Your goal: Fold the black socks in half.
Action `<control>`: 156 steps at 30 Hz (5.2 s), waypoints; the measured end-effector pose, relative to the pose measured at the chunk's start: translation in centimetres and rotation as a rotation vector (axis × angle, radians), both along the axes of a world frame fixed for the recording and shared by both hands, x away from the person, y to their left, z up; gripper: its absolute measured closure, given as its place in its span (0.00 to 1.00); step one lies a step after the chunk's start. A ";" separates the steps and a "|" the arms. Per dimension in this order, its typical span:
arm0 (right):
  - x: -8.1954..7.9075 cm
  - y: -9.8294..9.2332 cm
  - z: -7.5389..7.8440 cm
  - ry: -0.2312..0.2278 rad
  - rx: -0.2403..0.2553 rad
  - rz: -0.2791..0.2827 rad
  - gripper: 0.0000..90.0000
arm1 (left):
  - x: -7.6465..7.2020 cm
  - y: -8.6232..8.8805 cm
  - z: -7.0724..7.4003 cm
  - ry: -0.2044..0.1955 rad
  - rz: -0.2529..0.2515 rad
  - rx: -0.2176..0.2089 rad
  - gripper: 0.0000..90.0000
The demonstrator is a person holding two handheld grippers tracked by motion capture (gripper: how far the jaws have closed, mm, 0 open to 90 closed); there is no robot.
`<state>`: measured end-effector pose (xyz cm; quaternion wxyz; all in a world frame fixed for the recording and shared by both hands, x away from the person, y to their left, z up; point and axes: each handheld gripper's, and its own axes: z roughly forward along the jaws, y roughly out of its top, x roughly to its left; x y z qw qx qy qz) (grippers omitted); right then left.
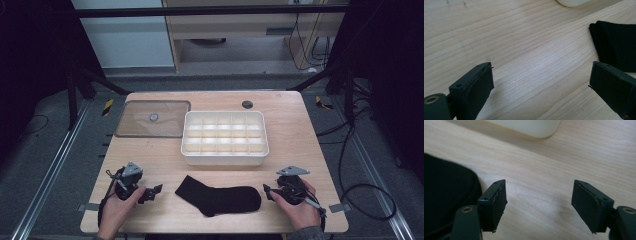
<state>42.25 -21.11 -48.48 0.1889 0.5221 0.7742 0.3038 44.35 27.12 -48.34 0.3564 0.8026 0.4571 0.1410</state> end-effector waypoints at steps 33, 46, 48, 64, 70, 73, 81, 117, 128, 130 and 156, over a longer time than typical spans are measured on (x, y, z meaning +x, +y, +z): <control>1.1 4.1 3.6 0.302 0.024 0.219 0.59 | 1.5 -7.8 4.1 0.196 -0.216 0.133 0.19; 0.8 5.0 2.5 0.331 -0.005 0.271 0.88 | 1.6 -9.0 3.6 0.229 -0.219 0.171 0.33; 0.6 5.1 2.6 0.327 -0.003 0.274 0.88 | 1.6 -9.2 3.5 0.236 -0.229 0.183 0.38; 0.4 5.8 3.0 0.323 -0.013 0.310 0.91 | 1.9 -10.2 2.5 0.291 -0.264 0.255 0.61; 0.3 5.6 3.0 0.323 -0.009 0.313 0.91 | 2.1 -10.1 2.1 0.296 -0.256 0.264 0.63; 0.4 5.6 3.0 0.320 -0.005 0.315 0.91 | 2.0 -10.3 1.9 0.301 -0.260 0.267 0.67; 0.3 5.8 3.2 0.320 -0.016 0.335 0.93 | 1.8 -10.4 1.7 0.297 -0.272 0.280 0.80; 0.6 5.9 3.5 0.305 0.000 0.346 0.95 | 1.9 -9.4 4.2 0.260 -0.312 0.227 0.89; 1.0 6.6 3.7 0.283 0.019 0.353 0.95 | 1.7 -8.7 5.4 0.241 -0.320 0.234 0.89; 1.0 6.7 3.6 0.284 0.020 0.360 0.95 | 1.7 -8.4 5.6 0.238 -0.317 0.227 0.89; 1.3 8.4 3.8 0.275 0.017 0.384 0.95 | 1.4 -6.7 6.7 0.227 -0.310 0.238 0.89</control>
